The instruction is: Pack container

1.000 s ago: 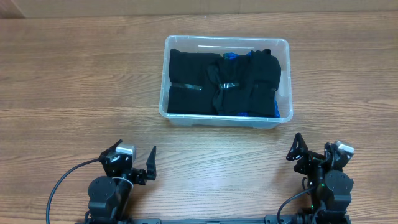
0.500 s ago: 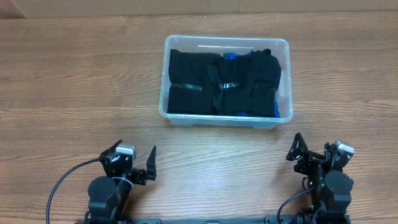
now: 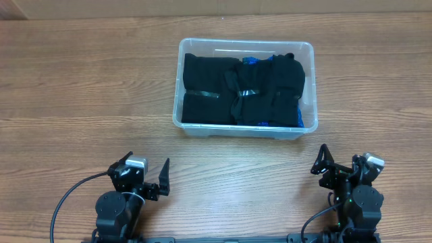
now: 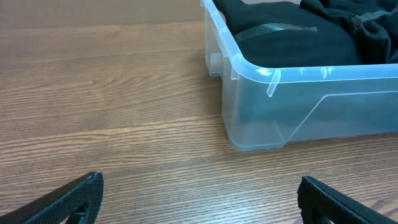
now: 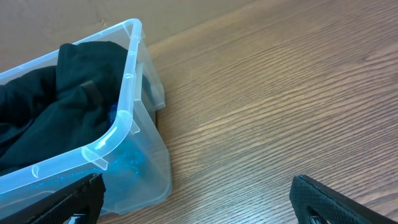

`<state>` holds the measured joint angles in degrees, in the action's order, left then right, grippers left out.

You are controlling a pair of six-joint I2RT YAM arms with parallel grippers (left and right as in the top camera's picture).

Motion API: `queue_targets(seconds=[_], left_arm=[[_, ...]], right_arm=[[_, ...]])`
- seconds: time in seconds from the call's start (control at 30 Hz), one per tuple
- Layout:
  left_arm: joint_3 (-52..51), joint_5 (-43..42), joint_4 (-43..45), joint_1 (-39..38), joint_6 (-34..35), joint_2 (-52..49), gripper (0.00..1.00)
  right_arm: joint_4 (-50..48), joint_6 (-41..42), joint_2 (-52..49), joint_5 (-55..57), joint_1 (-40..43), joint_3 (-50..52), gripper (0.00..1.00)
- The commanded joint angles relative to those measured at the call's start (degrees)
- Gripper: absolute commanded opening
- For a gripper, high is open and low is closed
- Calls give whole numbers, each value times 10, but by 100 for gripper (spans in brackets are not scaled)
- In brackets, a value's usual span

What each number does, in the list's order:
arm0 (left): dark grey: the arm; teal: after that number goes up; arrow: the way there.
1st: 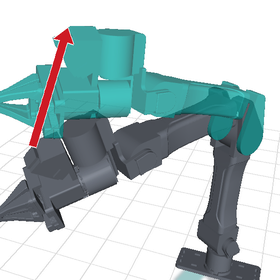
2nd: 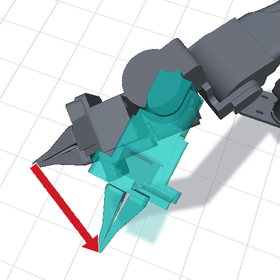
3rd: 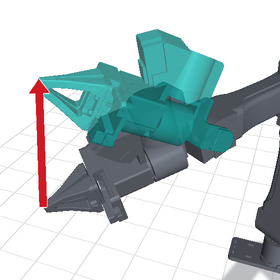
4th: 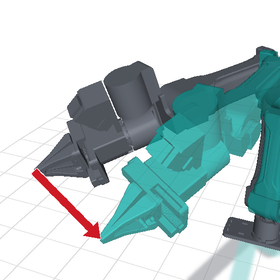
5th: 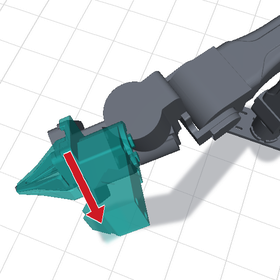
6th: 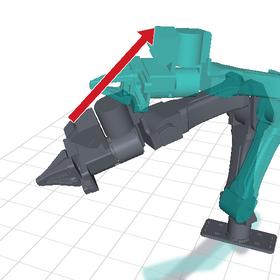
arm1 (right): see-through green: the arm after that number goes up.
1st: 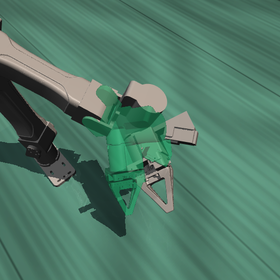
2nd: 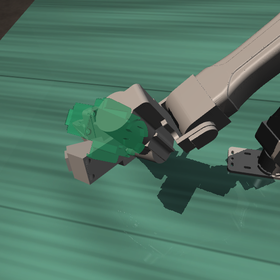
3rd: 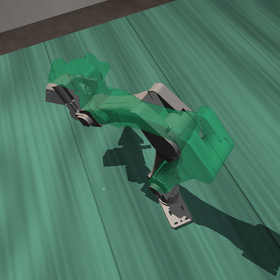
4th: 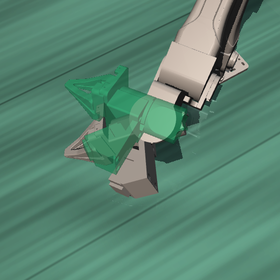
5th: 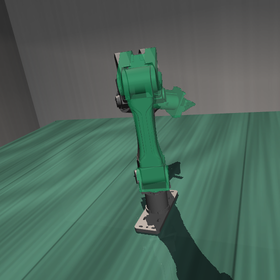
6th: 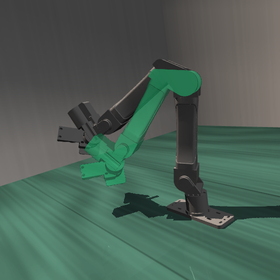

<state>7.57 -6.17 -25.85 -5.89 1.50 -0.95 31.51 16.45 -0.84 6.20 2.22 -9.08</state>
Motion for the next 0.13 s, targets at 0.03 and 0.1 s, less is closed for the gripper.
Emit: queue_targets(seconds=[0.03,0.1], left_arm=[[-3,8,4,3,-2,7,100],[-3,8,4,3,-2,7,100]], right_arm=[[1,-2,7,1,2,5,100],[1,-2,7,1,2,5,100]])
